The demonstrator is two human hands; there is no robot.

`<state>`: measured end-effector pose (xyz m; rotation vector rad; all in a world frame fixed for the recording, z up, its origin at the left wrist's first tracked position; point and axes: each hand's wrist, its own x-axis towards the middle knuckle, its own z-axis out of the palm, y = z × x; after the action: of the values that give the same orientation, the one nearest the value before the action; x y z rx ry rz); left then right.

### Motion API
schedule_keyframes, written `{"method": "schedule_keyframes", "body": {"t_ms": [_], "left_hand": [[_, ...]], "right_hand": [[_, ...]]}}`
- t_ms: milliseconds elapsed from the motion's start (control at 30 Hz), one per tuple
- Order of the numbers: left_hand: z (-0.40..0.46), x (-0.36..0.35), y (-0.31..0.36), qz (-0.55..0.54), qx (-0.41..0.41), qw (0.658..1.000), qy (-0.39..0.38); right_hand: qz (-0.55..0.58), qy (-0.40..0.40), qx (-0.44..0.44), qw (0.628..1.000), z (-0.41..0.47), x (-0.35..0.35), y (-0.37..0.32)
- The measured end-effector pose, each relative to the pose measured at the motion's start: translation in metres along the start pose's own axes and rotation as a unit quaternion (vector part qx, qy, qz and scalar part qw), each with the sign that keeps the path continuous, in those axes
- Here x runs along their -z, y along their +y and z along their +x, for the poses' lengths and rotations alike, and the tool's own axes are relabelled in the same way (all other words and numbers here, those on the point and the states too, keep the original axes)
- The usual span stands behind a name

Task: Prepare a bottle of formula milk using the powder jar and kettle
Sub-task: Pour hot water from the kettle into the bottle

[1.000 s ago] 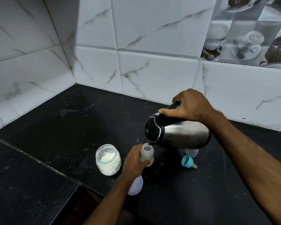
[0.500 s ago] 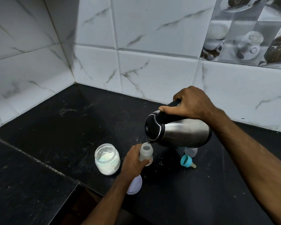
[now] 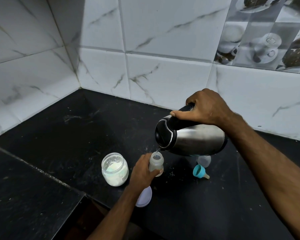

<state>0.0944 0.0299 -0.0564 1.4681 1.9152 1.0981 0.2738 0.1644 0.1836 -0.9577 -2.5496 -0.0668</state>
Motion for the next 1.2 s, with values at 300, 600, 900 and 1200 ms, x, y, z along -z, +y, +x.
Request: {"method": "schedule_keyframes", "body": {"t_ms": [300,600,900,1200], "left_hand": [[0.0005,-0.0002,-0.0012,-0.003,0.001,1.0,-0.002],[-0.0001,-0.0007,-0.0041,-0.011,-0.007,1.0,0.002],[0.0017,-0.0008,-0.0044,-0.003,0.001,1.0,-0.006],[0.0013,-0.0005,-0.0039,0.001,-0.001,1.0,-0.007]], "right_hand": [[-0.002,0.006,0.005,1.0,0.0009,0.0048,-0.0009],[-0.003,0.008,0.009,1.0,0.0004,0.0035,-0.0008],[-0.001,0.007,0.014,1.0,-0.0001,0.006,-0.0018],[-0.009,0.01,0.011,1.0,-0.0012,0.0067,0.001]]}}
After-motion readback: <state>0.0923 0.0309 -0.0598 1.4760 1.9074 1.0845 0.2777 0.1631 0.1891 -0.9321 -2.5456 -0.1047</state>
